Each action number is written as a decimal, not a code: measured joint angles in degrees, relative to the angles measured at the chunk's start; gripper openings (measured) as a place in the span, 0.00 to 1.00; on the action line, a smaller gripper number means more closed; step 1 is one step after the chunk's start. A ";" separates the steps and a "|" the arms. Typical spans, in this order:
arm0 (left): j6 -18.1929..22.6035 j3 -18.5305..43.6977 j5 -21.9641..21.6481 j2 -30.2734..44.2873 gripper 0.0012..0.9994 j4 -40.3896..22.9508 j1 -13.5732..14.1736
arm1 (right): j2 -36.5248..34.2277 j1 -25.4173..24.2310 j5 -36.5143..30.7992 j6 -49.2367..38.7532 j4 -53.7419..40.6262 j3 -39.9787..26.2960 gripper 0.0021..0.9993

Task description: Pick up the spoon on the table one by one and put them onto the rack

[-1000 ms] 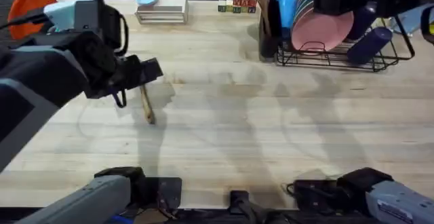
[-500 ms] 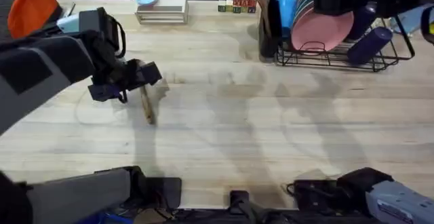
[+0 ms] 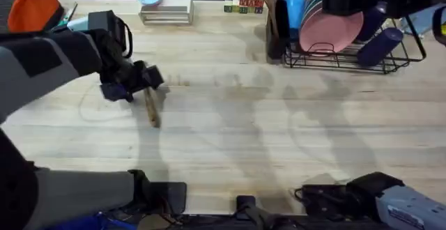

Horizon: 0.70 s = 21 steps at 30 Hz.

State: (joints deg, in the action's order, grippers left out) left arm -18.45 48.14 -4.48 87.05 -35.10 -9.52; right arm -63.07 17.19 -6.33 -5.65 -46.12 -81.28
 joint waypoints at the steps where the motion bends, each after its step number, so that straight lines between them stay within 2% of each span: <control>1: 0.10 0.04 0.01 0.12 0.59 0.31 0.00 | 0.00 0.00 0.00 0.00 -0.01 0.00 1.00; 3: 0.15 0.23 -0.02 0.30 0.47 0.48 0.00 | 0.00 0.00 0.00 0.00 0.00 0.00 1.00; 4: 0.06 0.26 -0.06 0.39 0.18 0.84 0.00 | 0.00 0.00 0.00 0.00 0.01 0.00 1.00; 6: 0.34 0.37 -0.03 0.37 0.06 0.84 0.00 | 0.00 0.00 0.00 0.00 -0.01 0.00 1.00; 21: 0.25 1.21 0.17 0.78 0.04 -0.54 -0.02 | 0.00 0.00 0.00 0.00 0.01 0.00 1.00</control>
State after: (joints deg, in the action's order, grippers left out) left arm -18.20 49.35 -4.32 87.83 -35.65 -9.54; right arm -63.07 17.19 -6.33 -5.65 -46.11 -81.28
